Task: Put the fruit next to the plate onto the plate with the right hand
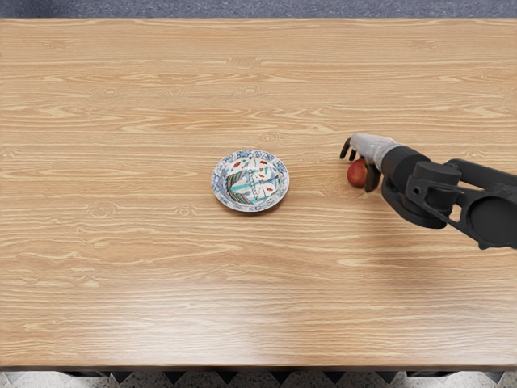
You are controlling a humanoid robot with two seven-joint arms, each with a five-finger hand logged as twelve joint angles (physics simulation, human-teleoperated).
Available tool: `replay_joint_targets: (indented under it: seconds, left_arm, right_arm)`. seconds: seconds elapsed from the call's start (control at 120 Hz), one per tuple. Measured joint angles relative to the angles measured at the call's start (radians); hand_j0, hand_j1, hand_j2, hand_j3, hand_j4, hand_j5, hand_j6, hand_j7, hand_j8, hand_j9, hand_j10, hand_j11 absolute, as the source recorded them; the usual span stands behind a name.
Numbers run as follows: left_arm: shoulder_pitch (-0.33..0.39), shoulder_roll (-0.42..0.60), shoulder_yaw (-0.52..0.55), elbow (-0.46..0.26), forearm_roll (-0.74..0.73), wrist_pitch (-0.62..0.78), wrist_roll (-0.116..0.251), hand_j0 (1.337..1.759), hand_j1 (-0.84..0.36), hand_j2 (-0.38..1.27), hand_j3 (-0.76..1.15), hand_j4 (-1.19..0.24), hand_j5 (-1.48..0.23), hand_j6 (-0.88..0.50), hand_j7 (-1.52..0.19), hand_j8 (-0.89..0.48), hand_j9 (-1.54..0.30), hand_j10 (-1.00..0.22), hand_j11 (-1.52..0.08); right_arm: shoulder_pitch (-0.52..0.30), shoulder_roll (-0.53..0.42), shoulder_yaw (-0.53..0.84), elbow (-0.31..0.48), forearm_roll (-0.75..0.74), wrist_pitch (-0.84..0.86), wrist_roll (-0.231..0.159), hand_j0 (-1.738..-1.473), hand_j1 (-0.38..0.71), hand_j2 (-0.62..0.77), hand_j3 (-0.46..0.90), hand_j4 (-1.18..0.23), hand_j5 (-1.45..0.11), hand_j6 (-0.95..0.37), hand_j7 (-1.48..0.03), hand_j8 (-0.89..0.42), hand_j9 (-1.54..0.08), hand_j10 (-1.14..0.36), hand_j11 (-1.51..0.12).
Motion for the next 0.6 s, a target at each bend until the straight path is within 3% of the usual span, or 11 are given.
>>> replay_joint_targets:
  seconds: [0.275,0.6]
  left_arm:
    - [0.0,0.0,0.0,0.0,0.0,0.0,0.0,1.658,0.35,0.0,0.0,0.0,0.0,0.0,0.0,0.0,0.0,0.0,0.0]
    - [0.0,0.0,0.0,0.0,0.0,0.0,0.0,1.658,0.35,0.0,0.0,0.0,0.0,0.0,0.0,0.0,0.0,0.0,0.0]
  right_arm:
    - [-0.008,0.0,0.0,0.001,0.0,-0.004,0.0,-1.658,0.21,-0.07,0.0,-0.48,-0.62,-0.46,-0.62,-0.43,-0.62,-0.48,-0.62]
    - [-0.013,0.0,0.002,-0.001,-0.004,-0.007,0.0,-1.651,0.24,0.19,0.0,-0.69,-0.86,-0.49,-0.88,-0.43,-0.88,-0.61,-0.89]
